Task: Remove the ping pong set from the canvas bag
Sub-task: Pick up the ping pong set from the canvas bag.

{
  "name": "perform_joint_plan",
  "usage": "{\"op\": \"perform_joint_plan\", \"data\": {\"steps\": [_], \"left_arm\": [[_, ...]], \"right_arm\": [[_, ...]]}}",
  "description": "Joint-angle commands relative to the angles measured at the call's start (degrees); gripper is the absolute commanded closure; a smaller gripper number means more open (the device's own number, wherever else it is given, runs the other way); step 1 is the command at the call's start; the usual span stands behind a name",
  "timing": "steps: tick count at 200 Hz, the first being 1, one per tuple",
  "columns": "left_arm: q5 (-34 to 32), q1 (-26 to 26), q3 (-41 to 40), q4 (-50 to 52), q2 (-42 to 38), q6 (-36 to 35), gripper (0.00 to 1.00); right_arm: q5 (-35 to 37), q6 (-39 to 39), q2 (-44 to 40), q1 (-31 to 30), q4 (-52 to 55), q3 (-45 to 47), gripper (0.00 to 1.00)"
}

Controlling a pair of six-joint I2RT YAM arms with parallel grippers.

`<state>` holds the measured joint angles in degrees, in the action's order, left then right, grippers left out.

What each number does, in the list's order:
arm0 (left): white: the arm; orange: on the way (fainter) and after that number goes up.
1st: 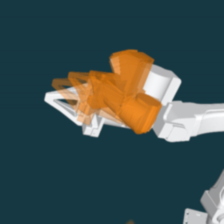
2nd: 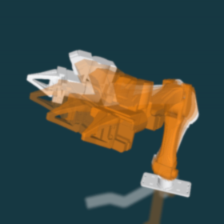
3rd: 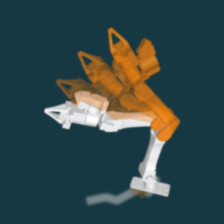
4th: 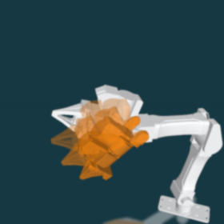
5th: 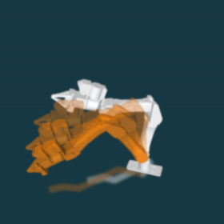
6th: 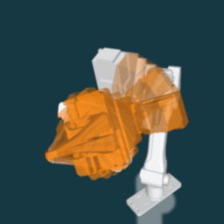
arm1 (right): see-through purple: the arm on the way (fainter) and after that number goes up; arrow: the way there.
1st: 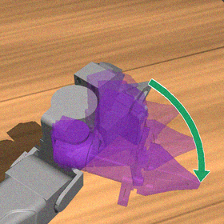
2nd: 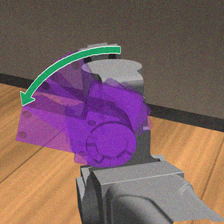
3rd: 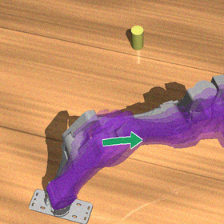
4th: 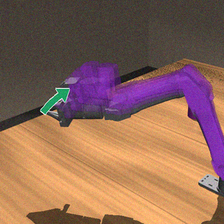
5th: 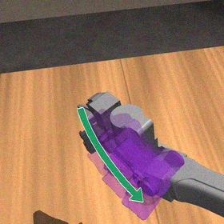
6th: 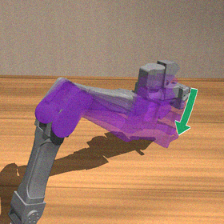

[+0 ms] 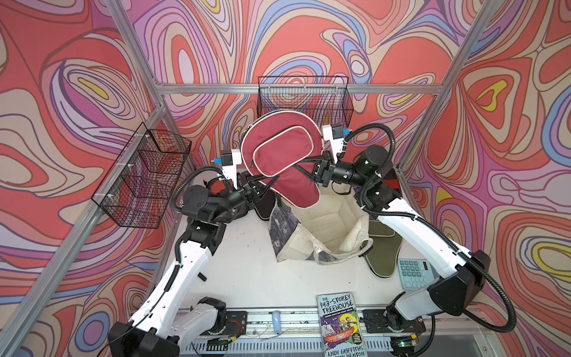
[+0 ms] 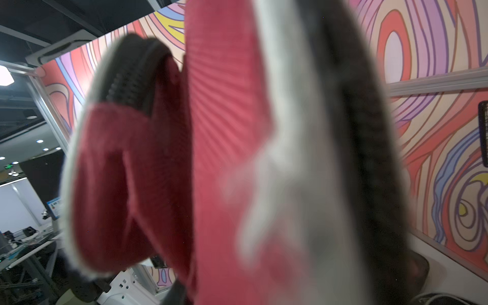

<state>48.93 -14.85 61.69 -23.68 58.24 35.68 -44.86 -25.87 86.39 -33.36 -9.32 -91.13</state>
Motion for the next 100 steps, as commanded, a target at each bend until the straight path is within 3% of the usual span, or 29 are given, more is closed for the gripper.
{"op": "perform_joint_plan", "data": {"steps": [1,18,40,62,100], "left_arm": [[-5.91,1.09,14.66,34.74,-6.57,-18.15,1.0],[-10.48,1.27,25.61,58.76,-7.06,-26.4,1.0],[-17.53,1.28,33.13,77.55,-8.37,-30.63,1.0],[-24.75,1.28,33.75,87.2,-11.16,-30.71,1.0],[-33.57,1.23,28.4,95.73,-13.51,-29.7,1.0]], "right_arm": [[10.35,24.98,1.95,0.05,28.74,-6.99,0.24],[16.05,34.55,3.96,0.4,41.02,-12.32,0.03],[24.12,44.52,7.3,0.54,51.22,-16.17,0.02],[27.85,49.68,11.0,0.92,56.5,-18.68,0.02],[26.73,50.6,12.25,1.5,55.72,-18.97,0.02]]}}
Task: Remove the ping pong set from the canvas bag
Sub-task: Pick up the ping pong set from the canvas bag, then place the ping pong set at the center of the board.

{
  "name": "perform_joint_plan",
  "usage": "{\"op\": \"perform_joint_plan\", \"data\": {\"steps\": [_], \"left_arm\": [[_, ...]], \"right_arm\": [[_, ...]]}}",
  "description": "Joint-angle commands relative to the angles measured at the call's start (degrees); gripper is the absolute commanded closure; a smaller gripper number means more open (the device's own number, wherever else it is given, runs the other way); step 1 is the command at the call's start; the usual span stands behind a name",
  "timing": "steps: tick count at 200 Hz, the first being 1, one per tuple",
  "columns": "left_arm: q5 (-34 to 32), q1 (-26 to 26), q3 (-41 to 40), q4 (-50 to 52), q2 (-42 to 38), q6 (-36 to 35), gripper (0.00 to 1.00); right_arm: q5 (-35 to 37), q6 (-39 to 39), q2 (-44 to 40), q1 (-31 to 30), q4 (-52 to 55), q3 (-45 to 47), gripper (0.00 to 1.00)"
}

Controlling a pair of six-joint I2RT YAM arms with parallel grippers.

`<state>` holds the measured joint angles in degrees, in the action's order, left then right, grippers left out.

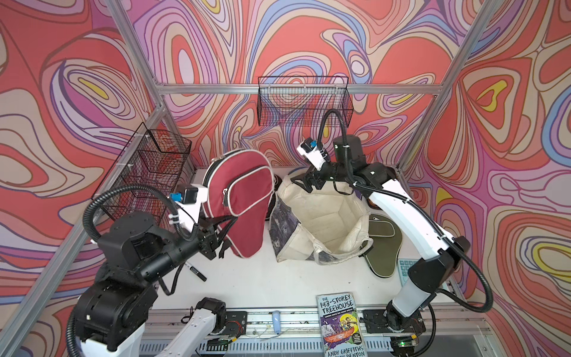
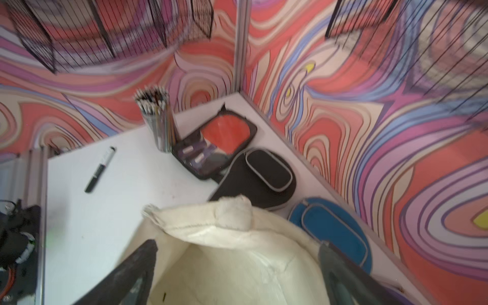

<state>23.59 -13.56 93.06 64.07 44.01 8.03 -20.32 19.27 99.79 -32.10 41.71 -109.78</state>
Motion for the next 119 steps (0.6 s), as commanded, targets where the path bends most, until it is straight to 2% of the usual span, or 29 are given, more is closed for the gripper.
{"op": "perform_joint_plan", "data": {"steps": [1,26,119], "left_arm": [[-8.4,-0.02,-3.19,8.12,0.72,-2.1,1.0],[-10.93,-0.02,-8.14,9.3,2.73,-1.73,1.0],[-5.3,1.28,-26.01,-6.51,12.27,1.49,1.0]], "right_arm": [[2.15,5.49,-1.21,0.21,4.6,-0.34,0.02],[2.1,5.12,-2.49,0.99,3.32,1.4,0.02],[1.32,4.37,-9.66,4.03,-0.53,9.39,0.02]]}}
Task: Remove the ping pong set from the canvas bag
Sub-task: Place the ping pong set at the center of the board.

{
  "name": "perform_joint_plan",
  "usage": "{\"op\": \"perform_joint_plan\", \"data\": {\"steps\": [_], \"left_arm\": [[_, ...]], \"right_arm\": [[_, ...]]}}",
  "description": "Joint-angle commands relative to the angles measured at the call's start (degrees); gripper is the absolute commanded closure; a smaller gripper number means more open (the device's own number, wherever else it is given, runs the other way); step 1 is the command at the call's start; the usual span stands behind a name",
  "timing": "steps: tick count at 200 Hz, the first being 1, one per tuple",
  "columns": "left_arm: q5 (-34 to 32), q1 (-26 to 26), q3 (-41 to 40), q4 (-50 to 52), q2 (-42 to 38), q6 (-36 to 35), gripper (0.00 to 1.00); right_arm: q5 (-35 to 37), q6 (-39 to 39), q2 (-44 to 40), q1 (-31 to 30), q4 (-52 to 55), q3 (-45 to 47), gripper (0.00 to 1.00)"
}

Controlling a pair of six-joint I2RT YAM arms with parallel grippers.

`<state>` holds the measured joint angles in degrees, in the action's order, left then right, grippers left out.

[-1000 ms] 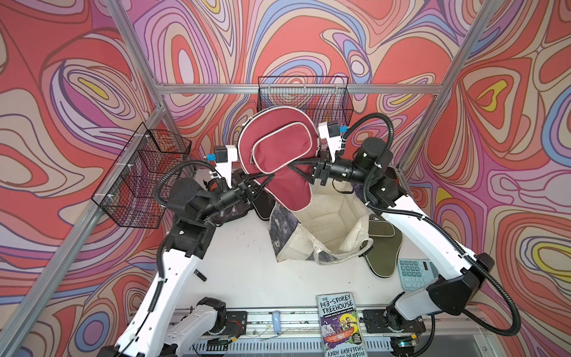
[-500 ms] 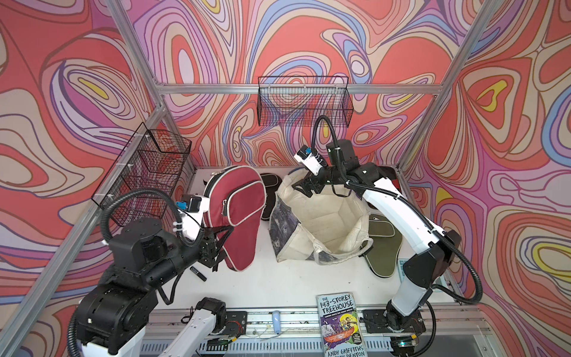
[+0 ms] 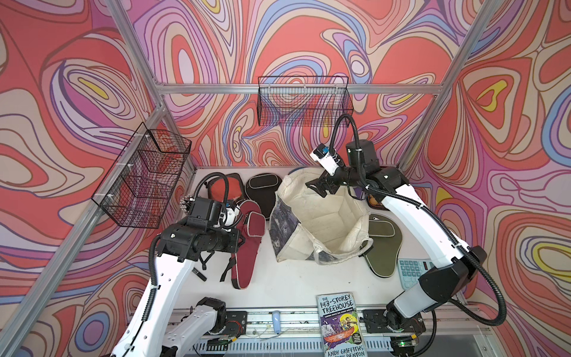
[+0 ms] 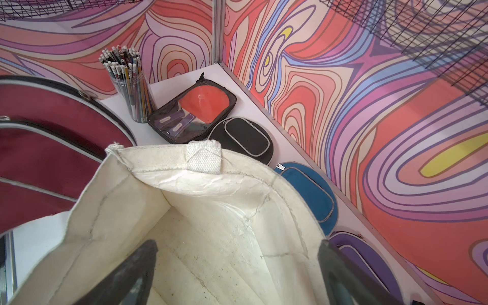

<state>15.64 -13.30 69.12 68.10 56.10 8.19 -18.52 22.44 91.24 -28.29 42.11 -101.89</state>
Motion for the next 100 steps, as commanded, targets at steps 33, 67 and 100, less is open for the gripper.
{"op": "perform_joint_plan", "data": {"steps": [33,67,100], "left_arm": [[2.64,4.1,-8.17,-15.74,1.37,2.58,1.0],[3.71,7.12,-14.36,-20.23,1.4,2.71,1.0],[6.16,8.67,-19.33,-24.36,1.52,3.22,1.0]], "right_arm": [[-1.05,1.2,-1.59,0.25,-1.67,2.54,0.02],[-1.65,1.29,-1.74,0.28,-2.03,2.98,0.02],[-1.93,1.29,-1.64,0.43,-2.2,3.18,0.02]]}}
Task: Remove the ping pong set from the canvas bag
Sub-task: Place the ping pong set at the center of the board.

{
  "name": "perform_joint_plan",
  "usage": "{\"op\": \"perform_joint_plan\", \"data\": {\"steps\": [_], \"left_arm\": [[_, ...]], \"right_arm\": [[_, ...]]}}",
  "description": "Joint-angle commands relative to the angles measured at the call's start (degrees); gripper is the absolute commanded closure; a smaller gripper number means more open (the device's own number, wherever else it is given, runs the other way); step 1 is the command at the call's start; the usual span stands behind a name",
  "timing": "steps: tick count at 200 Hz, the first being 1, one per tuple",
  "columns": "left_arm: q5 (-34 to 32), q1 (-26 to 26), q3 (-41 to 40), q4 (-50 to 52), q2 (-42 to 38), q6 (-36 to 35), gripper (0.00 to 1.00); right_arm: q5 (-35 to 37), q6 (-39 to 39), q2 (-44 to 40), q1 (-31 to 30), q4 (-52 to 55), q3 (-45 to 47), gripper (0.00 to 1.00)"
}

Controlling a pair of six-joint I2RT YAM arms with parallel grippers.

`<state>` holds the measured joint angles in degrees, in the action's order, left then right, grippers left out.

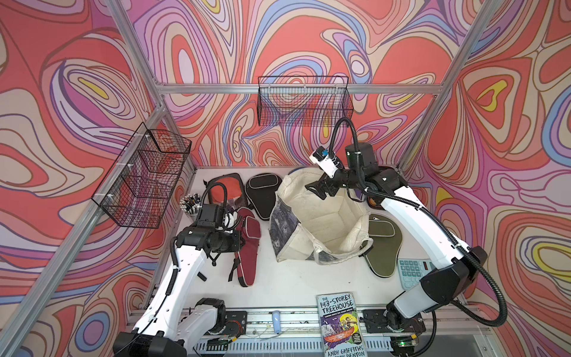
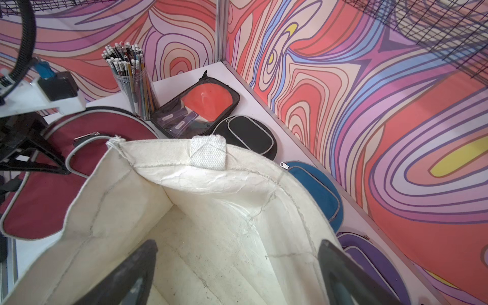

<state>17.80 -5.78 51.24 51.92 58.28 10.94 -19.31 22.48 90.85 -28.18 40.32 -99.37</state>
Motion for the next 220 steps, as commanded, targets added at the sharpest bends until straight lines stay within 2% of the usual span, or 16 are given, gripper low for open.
{"op": "perform_joint_plan", "data": {"steps": [1,47,79,92,147,194,213,220], "left_arm": [[4.13,1.22,-1.6,-8.34,-0.65,0.48,1.0],[6.92,3.2,-6.05,-12.34,2.83,1.28,1.0],[-1.84,3.32,-5.31,-9.33,5.11,2.14,1.0],[-2.94,3.32,-4.73,-9.0,6.54,2.57,1.0],[-5.71,3.24,-3.39,-8.02,12.53,3.45,0.84],[-8.24,3.23,-2.92,-7.03,10.86,4.11,0.63],[-9.33,3.23,-1.96,-5.69,9.99,4.09,0.61],[-9.94,3.23,-1.39,-5.15,9.5,4.09,0.57]], "right_arm": [[-1.15,1.25,-1.27,0.32,-0.41,0.67,0.02],[-1.34,0.81,-0.92,0.41,-0.5,0.49,0.02],[-1.26,0.71,-1.03,0.38,-0.24,0.47,0.02],[-1.26,0.69,-1.01,0.38,-0.24,0.36,0.02],[-0.39,0.74,-1.21,0.43,0.95,-0.12,0.02],[0.06,0.98,-1.14,0.5,1.86,-0.91,0.02],[0.06,0.83,-0.92,0.47,2.04,-1.25,0.02],[0.06,0.81,-0.9,0.45,2.12,-1.35,0.02]]}}
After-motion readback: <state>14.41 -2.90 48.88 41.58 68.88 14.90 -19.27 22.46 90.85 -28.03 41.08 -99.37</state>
